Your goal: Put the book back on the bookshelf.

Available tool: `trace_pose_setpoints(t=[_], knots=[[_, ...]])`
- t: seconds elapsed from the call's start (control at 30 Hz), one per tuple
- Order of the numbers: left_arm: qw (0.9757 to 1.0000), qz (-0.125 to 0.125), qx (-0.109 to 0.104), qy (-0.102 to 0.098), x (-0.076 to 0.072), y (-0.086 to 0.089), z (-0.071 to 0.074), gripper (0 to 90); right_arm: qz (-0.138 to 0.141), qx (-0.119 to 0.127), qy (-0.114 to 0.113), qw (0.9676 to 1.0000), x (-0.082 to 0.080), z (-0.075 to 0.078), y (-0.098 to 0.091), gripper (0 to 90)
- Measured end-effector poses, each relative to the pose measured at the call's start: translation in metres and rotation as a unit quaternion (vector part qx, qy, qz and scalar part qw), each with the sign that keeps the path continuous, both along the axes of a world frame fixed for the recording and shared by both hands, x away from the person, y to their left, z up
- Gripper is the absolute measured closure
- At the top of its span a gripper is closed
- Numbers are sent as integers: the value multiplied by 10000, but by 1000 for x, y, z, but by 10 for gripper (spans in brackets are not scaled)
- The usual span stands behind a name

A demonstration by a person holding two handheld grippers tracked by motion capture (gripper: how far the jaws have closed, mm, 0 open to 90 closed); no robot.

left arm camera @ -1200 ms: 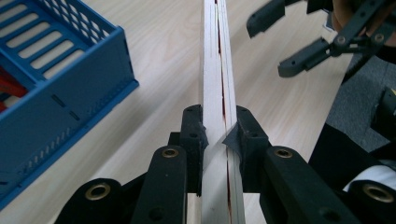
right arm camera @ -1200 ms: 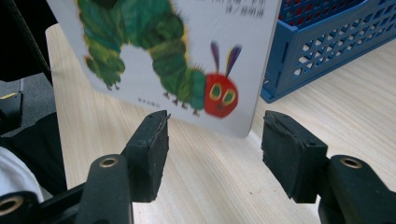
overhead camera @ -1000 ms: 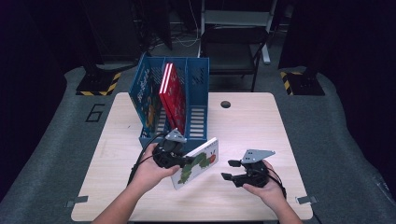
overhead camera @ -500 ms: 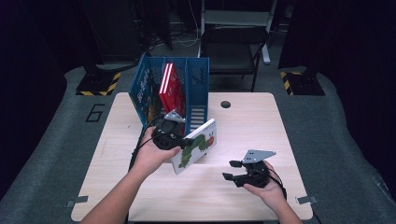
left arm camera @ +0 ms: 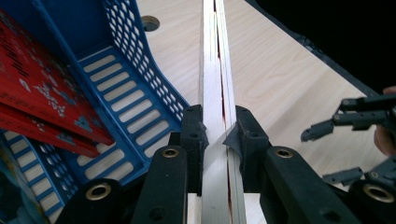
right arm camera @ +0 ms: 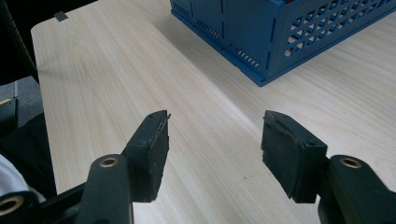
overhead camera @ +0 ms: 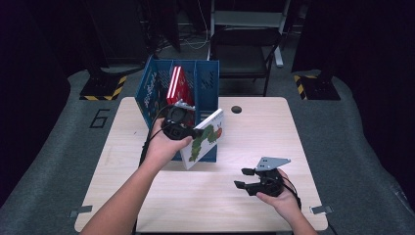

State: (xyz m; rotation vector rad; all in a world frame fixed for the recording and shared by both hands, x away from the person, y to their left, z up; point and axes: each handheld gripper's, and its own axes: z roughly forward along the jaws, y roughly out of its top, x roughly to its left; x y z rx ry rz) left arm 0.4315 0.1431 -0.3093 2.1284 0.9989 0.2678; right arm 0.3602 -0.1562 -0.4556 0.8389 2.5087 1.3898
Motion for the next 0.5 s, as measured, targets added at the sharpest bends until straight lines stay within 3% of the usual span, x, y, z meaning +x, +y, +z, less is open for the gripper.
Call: trace_pose_setpoints(t=[0.5], knots=[[9980,632,-28,58,33,-3,6,768,-80,100,54,9999,1,-1,-5,413]])
